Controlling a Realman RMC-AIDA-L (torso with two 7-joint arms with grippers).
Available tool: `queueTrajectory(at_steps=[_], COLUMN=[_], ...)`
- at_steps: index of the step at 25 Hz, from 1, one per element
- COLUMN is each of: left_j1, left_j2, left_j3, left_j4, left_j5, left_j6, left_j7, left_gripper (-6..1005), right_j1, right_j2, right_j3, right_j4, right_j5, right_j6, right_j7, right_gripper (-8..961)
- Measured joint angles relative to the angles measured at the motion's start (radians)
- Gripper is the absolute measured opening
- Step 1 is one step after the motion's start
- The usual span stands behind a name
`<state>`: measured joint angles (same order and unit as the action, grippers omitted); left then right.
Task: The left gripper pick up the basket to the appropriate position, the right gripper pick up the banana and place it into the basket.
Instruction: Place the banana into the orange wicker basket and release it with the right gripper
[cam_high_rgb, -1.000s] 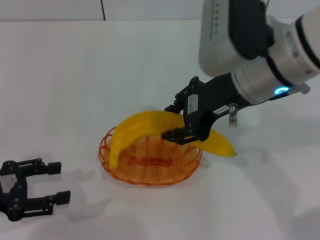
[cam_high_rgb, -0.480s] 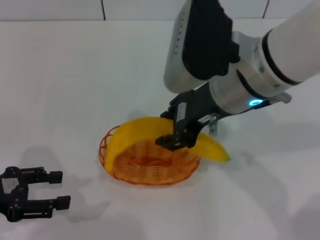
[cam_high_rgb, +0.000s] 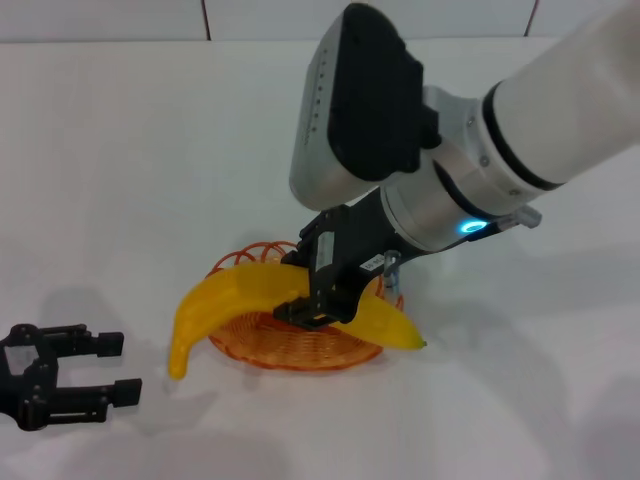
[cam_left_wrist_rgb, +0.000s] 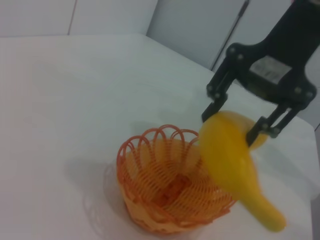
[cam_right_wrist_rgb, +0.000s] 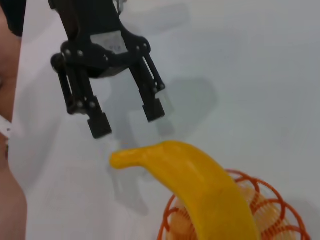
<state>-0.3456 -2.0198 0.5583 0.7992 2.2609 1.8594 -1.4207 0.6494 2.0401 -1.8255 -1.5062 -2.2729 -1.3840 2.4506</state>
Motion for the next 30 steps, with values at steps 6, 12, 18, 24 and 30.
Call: queueTrajectory(at_steps=[6,12,18,24,30], left_j1=[-0.004,-0.004,0.000,0.000,-0.001], left_j2=[-0.002,-0.005,-0.005,-0.006,-0.007], left_j3=[0.000,0.000,0.000,0.000,0.000], left_j4=[0.000,0.000,0.000,0.000,0.000], left_j5=[0.001,0.001,0.002,0.002,0.002], left_j6=[0.000,-0.002,-0.004,-0.004,-0.025], left_j7=[0.000,-0.001,-0.001,0.005,0.009], left_gripper=[757,757,757,757,757], right_j1=[0.018,0.022,0.025,0.026,0.014], right_j2=[0.000,-0.001,-0.004,-0.005,-0.009], right_j3=[0.001,0.000,0.031,0.035,0.062], right_j4=[0.060,0.077,0.112,0.114,0.079], right_j5=[0.002,0.017,0.075,0.073,0.072], right_j6=[0.028,0.028,0.034,0.034,0.002], right_j7=[-0.010,-0.041,-0.075,-0.080,-0.104], right_gripper=[532,535,585,659,665])
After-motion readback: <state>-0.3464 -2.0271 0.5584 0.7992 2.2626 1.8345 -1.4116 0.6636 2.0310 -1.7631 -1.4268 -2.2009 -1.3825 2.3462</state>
